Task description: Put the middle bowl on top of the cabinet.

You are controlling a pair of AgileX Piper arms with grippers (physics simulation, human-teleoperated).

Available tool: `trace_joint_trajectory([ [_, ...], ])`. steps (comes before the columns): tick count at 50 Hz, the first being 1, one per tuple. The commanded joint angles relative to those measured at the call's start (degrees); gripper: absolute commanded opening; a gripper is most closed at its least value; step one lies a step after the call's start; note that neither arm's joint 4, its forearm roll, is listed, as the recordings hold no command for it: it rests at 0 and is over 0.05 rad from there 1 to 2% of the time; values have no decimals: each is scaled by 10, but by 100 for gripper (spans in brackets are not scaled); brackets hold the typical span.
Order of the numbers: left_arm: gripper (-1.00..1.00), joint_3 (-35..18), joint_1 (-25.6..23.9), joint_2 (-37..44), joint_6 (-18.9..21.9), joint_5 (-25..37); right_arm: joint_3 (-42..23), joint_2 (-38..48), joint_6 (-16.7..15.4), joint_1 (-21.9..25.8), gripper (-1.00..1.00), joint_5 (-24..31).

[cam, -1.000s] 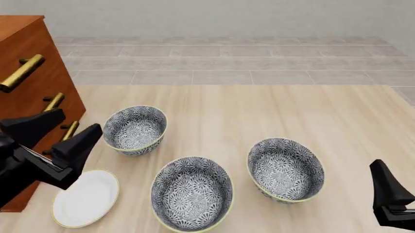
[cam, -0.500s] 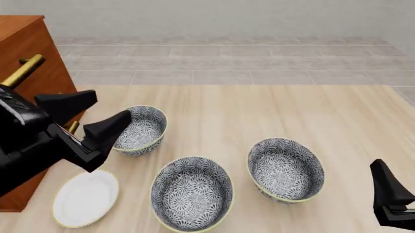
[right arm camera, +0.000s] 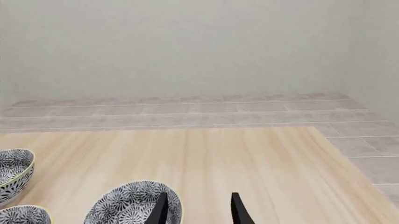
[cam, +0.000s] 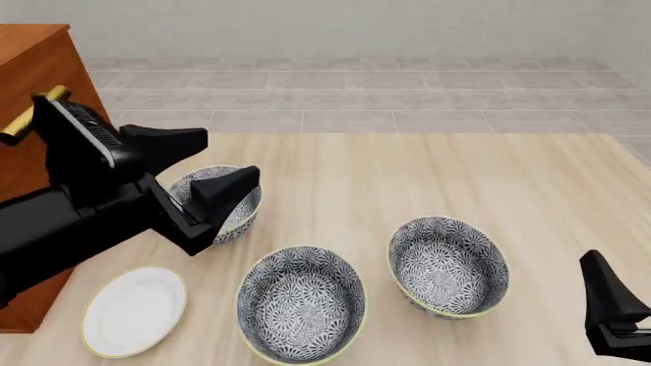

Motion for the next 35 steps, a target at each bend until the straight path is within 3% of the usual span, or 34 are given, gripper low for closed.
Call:
trace_joint_trajectory([
  [1,100,-32,-29,51,12,1,0,0,2,1,100,0],
  [35,100,-124,-106,155,29,4,0,0,10,-1,100,-2],
])
